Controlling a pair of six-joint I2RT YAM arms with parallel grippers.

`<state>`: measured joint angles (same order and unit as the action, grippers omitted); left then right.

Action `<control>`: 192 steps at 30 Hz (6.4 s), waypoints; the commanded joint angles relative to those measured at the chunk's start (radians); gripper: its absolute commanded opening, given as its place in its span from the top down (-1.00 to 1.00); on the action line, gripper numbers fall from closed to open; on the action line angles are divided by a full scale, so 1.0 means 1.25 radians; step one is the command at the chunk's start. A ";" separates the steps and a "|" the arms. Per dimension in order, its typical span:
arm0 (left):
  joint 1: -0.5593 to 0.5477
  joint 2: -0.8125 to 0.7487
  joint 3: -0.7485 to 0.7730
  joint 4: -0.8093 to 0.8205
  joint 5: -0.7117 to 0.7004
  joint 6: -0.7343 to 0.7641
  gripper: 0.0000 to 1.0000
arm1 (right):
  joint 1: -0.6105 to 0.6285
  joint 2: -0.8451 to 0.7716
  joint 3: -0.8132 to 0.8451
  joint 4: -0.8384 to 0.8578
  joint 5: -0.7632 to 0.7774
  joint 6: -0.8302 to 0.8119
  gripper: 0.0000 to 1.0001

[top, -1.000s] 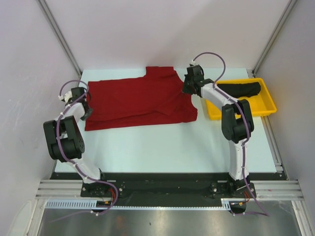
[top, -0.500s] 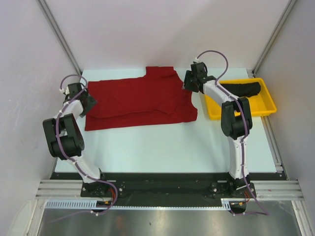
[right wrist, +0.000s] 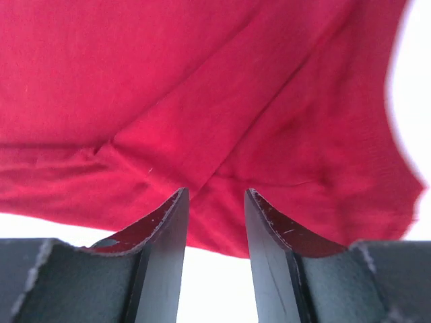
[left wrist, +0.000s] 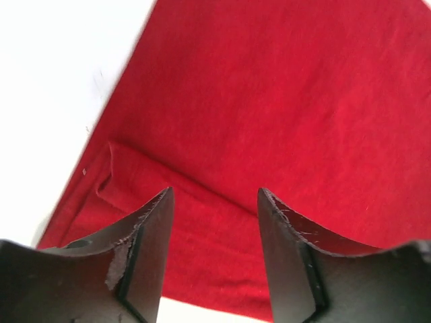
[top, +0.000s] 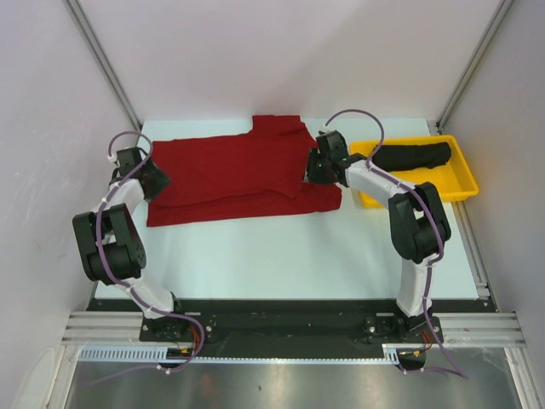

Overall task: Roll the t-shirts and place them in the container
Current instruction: Fold the T-shirt at the center of the board.

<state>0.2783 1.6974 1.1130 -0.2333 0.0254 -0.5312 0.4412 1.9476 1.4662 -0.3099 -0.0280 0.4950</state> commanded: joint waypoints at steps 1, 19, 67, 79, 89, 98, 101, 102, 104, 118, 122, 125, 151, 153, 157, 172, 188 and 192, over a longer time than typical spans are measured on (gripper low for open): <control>0.004 -0.062 -0.034 0.020 0.047 -0.007 -0.12 | 0.036 0.024 -0.007 0.044 -0.029 0.044 0.13; 0.001 -0.176 -0.150 0.038 0.104 -0.041 -0.12 | 0.078 0.100 -0.023 0.118 -0.037 0.111 -0.08; -0.187 0.039 -0.036 -0.022 -0.009 -0.051 0.54 | 0.124 0.378 0.503 0.042 0.067 -0.155 0.56; -0.185 0.132 0.075 -0.035 -0.055 -0.055 0.52 | 0.091 0.180 0.282 0.101 0.057 -0.174 -0.14; -0.183 0.057 0.057 -0.029 -0.028 -0.079 0.44 | 0.074 0.215 0.309 0.064 0.068 -0.162 0.16; -0.103 -0.224 -0.243 0.054 0.056 -0.200 0.05 | 0.001 0.011 0.068 0.000 0.100 -0.037 0.21; -0.043 -0.274 -0.323 0.059 0.075 -0.210 0.02 | -0.006 -0.106 -0.073 -0.017 0.129 -0.021 0.19; -0.031 -0.299 -0.346 0.052 0.073 -0.208 0.00 | -0.008 -0.155 -0.110 -0.020 0.143 -0.011 0.19; 0.005 -0.316 -0.366 0.046 0.090 -0.197 -0.01 | -0.013 -0.190 -0.201 -0.006 0.141 0.000 0.13; 0.123 -0.352 -0.390 -0.020 0.050 -0.138 -0.16 | -0.036 -0.214 -0.325 0.029 0.140 0.037 -0.09; 0.152 -0.341 -0.392 -0.005 0.057 -0.124 -0.23 | -0.040 -0.187 -0.340 0.063 0.122 0.049 -0.10; 0.174 -0.339 -0.406 0.018 0.073 -0.116 -0.27 | -0.052 -0.149 -0.341 0.086 0.111 0.056 -0.10; 0.212 -0.198 -0.377 0.165 0.050 -0.140 -0.17 | -0.078 -0.119 -0.346 0.155 0.083 0.063 0.74; 0.212 -0.175 -0.360 0.174 0.044 -0.144 -0.16 | -0.078 -0.119 -0.346 0.160 0.078 0.063 0.76; 0.211 -0.144 -0.342 0.184 0.035 -0.148 -0.13 | -0.077 -0.116 -0.346 0.161 0.074 0.063 0.79; 0.179 -0.106 -0.287 0.127 -0.078 -0.154 1.00 | -0.074 -0.123 -0.346 0.187 0.071 0.062 0.99; 0.174 -0.315 -0.285 -0.175 -0.308 -0.105 1.00 | -0.036 -0.360 -0.441 -0.013 0.134 0.091 1.00; 0.175 -0.378 -0.317 -0.224 -0.390 -0.105 1.00 | -0.029 -0.455 -0.519 -0.049 0.127 0.108 1.00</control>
<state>0.4946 1.3109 0.7498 -0.4171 -0.2924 -0.6876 0.3996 1.4864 0.8974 -0.2848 0.0952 0.6037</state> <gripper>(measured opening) 0.005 0.009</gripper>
